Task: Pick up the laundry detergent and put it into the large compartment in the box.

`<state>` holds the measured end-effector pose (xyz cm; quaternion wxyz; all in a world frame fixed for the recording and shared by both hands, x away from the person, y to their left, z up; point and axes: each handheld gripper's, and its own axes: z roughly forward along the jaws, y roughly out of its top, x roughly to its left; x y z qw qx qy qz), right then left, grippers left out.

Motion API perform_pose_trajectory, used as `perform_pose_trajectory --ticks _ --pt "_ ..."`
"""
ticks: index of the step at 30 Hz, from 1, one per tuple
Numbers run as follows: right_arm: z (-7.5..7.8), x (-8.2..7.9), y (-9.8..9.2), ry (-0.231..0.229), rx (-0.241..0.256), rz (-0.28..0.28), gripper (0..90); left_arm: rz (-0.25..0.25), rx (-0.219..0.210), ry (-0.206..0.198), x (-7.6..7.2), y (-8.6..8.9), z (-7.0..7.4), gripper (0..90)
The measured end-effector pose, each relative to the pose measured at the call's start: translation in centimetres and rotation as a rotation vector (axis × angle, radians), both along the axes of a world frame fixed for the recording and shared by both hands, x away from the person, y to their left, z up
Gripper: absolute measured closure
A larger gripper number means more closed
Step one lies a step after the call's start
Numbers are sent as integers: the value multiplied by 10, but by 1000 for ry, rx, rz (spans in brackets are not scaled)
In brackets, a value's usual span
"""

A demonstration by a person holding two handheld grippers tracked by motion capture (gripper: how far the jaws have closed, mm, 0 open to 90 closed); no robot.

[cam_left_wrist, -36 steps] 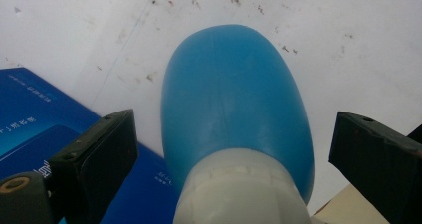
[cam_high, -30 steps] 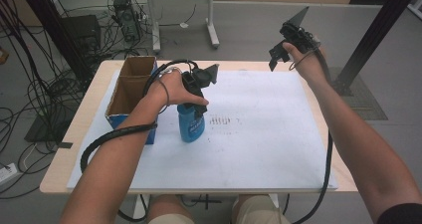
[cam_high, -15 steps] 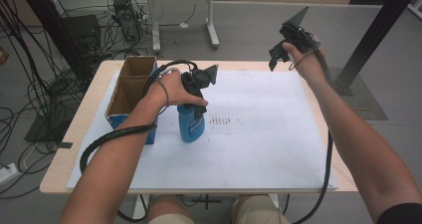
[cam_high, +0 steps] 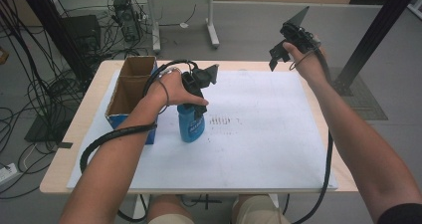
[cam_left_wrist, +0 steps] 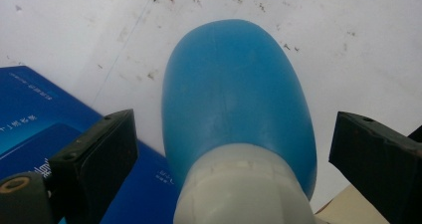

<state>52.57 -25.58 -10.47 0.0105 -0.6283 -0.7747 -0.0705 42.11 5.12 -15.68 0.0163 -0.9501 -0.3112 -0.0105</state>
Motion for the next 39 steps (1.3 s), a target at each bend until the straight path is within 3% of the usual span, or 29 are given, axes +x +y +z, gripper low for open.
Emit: perform_pose_trajectory --ticks 39 --pt "0 -1 2 0 -1 4 77 -1 6 -12 -3 1 0 57"
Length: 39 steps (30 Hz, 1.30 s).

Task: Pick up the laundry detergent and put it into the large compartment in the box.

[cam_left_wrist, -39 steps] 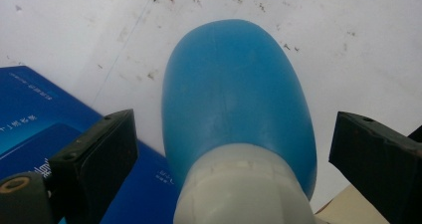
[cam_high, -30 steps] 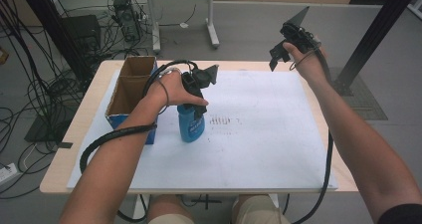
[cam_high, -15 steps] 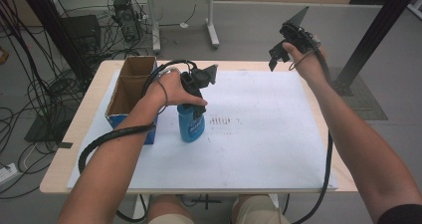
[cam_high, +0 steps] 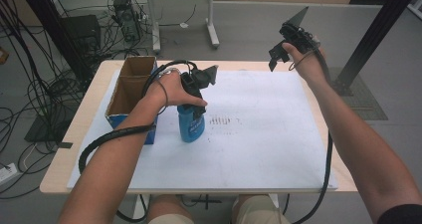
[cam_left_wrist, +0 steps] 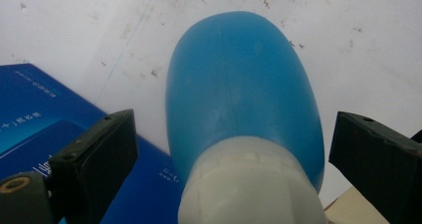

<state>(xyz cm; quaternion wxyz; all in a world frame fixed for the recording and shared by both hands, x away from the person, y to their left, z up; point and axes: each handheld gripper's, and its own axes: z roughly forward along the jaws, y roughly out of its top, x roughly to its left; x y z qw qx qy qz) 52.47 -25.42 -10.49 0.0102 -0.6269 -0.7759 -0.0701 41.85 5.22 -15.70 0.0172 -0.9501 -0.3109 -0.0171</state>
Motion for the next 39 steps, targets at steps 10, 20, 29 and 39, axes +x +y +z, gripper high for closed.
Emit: perform_pose_trajectory --ticks 10,20,29,39 --pt "0 0 0 1 1 1 76 -1 0 1 0 0 1 57" --pt "0 0 0 1 0 -1 76 -4 2 -1 0 0 0 57" --pt "0 1 -1 3 0 1 76 -5 3 -2 0 -1 0 57" --pt "-1 1 -2 2 2 -2 76 -7 5 0 1 -2 0 62"
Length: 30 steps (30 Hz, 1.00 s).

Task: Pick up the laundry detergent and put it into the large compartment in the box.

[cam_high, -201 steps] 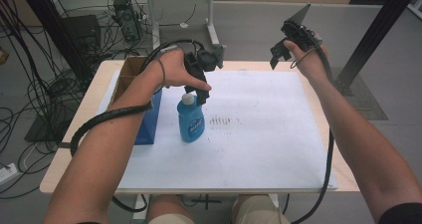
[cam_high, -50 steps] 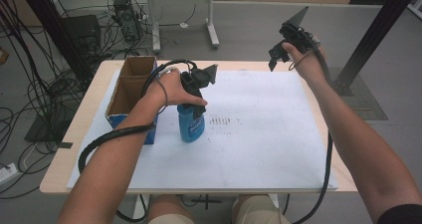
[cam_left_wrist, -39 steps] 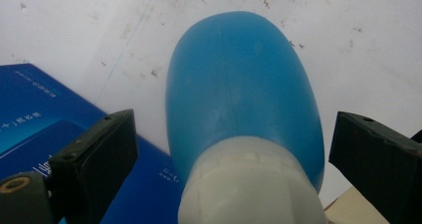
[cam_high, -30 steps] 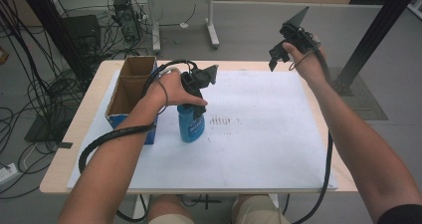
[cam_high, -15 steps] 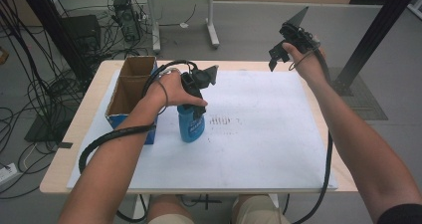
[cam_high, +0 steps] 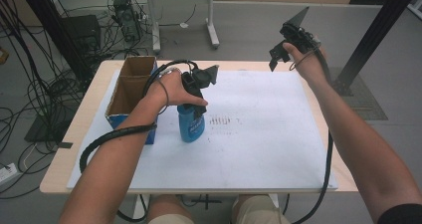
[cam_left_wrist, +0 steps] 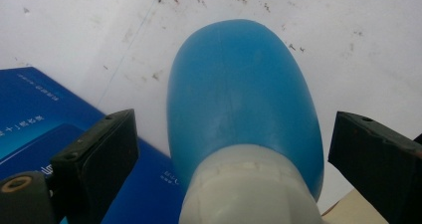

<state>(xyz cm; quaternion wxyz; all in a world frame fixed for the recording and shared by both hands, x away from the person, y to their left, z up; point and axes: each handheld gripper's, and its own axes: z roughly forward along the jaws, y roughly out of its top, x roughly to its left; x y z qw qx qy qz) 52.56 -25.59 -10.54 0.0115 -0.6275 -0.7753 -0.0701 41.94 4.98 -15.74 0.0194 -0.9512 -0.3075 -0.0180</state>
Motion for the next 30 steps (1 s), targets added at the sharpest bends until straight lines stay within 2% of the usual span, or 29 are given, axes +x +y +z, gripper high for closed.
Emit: perform_pose_trajectory --ticks 18,30 --pt "-1 0 -3 2 3 -4 76 6 10 -13 -2 -3 -6 96" --pt "-2 1 -5 2 6 -7 76 3 13 -18 -1 -2 -6 172"
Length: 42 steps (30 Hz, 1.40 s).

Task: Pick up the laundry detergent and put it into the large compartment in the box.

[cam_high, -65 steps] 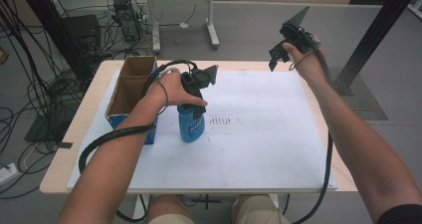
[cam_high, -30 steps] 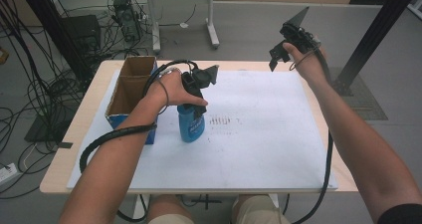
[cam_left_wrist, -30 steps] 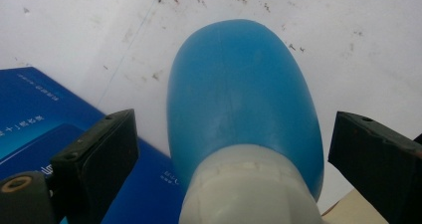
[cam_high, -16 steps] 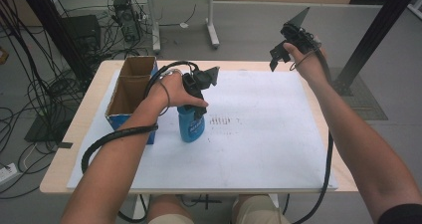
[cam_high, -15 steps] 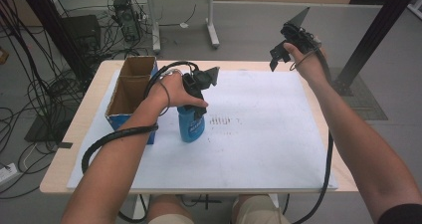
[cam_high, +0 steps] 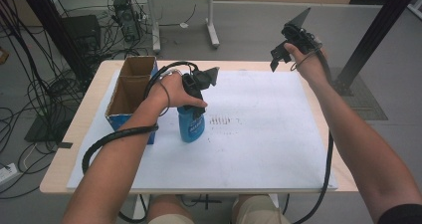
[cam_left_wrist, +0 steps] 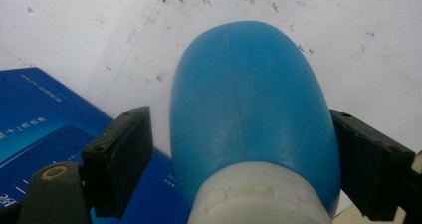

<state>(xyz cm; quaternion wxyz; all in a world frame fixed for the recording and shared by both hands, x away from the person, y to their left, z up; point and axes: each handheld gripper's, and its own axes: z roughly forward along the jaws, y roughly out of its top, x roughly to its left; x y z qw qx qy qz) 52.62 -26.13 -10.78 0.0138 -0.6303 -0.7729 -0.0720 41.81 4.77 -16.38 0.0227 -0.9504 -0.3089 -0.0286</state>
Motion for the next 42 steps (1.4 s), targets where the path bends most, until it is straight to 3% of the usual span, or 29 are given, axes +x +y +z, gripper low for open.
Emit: perform_pose_trajectory --ticks 8,17,42 --pt "-1 2 1 4 -2 -1 76 10 -10 5 3 3 0 204" --pt "-3 3 2 6 -5 3 76 -4 -40 26 5 6 -1 335" --pt "-3 3 3 8 -4 -2 76 -3 -44 38 7 7 0 349"
